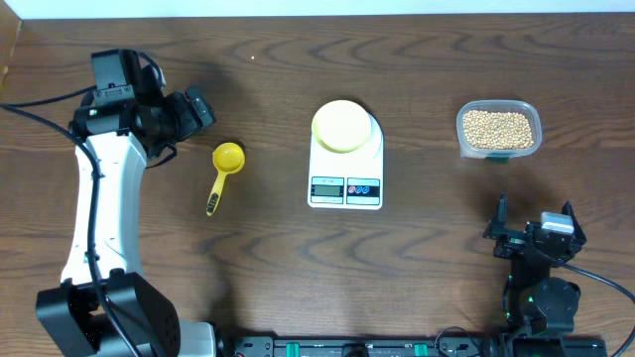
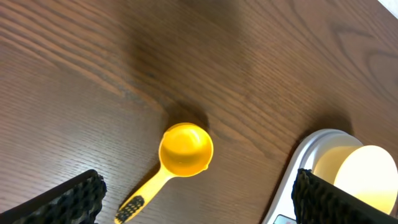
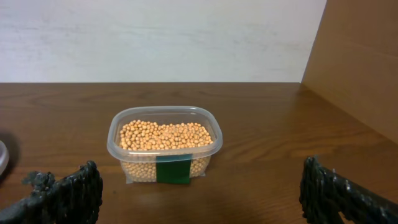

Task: Scoop item into bowl and weigh 50g on scale
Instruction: 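Raise the left arm and move the left gripper over the yellow scoop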

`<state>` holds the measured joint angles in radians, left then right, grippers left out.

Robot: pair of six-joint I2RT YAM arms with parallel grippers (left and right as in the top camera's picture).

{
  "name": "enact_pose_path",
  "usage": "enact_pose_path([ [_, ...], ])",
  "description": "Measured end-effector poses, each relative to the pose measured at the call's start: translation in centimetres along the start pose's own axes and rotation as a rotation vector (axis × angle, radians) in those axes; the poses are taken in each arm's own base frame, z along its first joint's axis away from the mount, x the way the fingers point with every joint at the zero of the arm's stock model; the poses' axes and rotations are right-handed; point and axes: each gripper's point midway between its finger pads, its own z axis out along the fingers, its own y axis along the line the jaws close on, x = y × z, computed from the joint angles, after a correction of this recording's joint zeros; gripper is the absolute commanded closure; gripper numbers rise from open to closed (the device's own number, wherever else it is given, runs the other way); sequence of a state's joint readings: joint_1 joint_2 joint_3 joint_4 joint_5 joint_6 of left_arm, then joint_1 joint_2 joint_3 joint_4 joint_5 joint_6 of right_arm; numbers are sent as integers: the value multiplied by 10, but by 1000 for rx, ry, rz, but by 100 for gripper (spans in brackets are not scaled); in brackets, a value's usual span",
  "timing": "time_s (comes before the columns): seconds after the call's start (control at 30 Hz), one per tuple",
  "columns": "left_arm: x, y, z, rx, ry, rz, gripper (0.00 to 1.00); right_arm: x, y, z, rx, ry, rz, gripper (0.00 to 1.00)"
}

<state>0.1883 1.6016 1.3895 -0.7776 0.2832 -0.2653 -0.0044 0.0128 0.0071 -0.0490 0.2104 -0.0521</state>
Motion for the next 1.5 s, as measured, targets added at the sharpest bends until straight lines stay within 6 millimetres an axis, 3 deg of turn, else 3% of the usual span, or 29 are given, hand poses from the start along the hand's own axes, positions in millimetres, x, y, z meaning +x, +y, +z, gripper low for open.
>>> enact_pose_path([
  [0.3, -10, -1, 2, 2, -39, 42, 2, 0, 0, 0, 0, 0, 0, 1],
  [0.77, 3, 35, 45, -141, 76, 169, 2, 0, 0, 0, 0, 0, 0, 1],
  [1.27, 4, 38, 49, -150, 90, 264, 0, 0, 0, 0, 0, 0, 0, 1],
  [1.5, 5, 41, 64, -142, 118, 369, 10, 0, 0, 0, 0, 0, 0, 1],
])
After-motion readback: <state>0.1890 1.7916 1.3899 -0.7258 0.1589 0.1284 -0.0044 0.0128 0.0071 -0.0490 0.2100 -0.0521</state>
